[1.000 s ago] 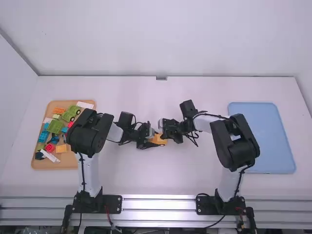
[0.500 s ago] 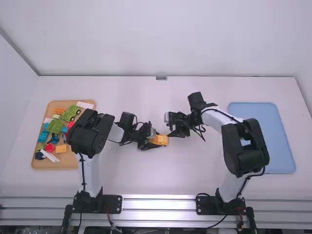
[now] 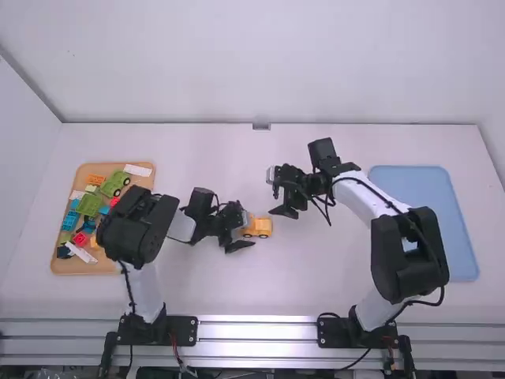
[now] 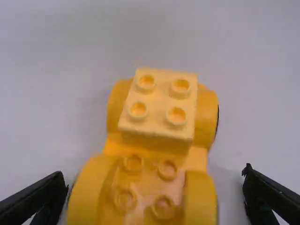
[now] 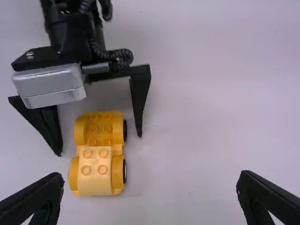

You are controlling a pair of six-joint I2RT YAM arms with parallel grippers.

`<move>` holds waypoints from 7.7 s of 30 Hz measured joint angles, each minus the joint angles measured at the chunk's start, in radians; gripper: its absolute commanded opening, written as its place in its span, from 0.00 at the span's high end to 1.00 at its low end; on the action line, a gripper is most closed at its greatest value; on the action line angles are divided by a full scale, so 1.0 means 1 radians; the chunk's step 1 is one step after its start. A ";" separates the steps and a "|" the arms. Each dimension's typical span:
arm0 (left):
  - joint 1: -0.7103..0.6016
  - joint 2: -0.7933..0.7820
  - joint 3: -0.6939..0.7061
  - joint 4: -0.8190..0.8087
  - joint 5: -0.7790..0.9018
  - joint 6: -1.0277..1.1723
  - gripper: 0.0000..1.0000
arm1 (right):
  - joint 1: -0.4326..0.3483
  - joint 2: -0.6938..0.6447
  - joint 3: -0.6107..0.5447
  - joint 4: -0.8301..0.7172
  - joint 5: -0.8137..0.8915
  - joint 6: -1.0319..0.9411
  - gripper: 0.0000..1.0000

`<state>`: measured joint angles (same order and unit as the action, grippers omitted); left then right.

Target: Assemble lego blocks to make yellow taxi

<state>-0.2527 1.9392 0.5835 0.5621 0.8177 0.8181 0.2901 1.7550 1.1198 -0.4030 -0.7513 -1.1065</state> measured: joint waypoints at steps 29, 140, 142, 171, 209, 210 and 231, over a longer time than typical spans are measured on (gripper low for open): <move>0.229 -1.275 -0.182 -0.549 -0.835 -0.783 0.01 | 0.100 0.000 0.132 0.200 -0.143 0.290 0.01; 0.958 -0.064 0.490 -1.173 -0.936 -1.843 0.44 | 0.180 0.000 0.275 0.079 0.052 0.180 0.01; 0.958 -0.064 0.490 -1.169 -0.930 -1.846 0.47 | 0.180 0.001 0.275 0.079 0.052 0.180 0.01; 0.962 -0.064 0.526 -1.250 -0.894 -1.575 0.77 | 0.180 0.001 0.275 0.058 0.079 0.181 0.01; 0.135 -0.409 0.068 0.243 0.200 -0.654 0.98 | -0.005 0.233 0.275 0.349 -0.765 0.535 0.18; 0.135 -0.380 0.068 0.300 0.222 -0.671 0.98 | 0.001 0.232 0.275 0.350 -0.771 0.539 0.21; 0.131 -0.282 0.113 0.415 0.301 -0.811 0.98 | 0.023 0.232 0.275 0.347 -0.760 0.501 0.47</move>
<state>-0.1215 1.6569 0.6964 0.9775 1.1191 0.0071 0.3126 1.9873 1.3949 -0.0559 -1.5116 -0.6056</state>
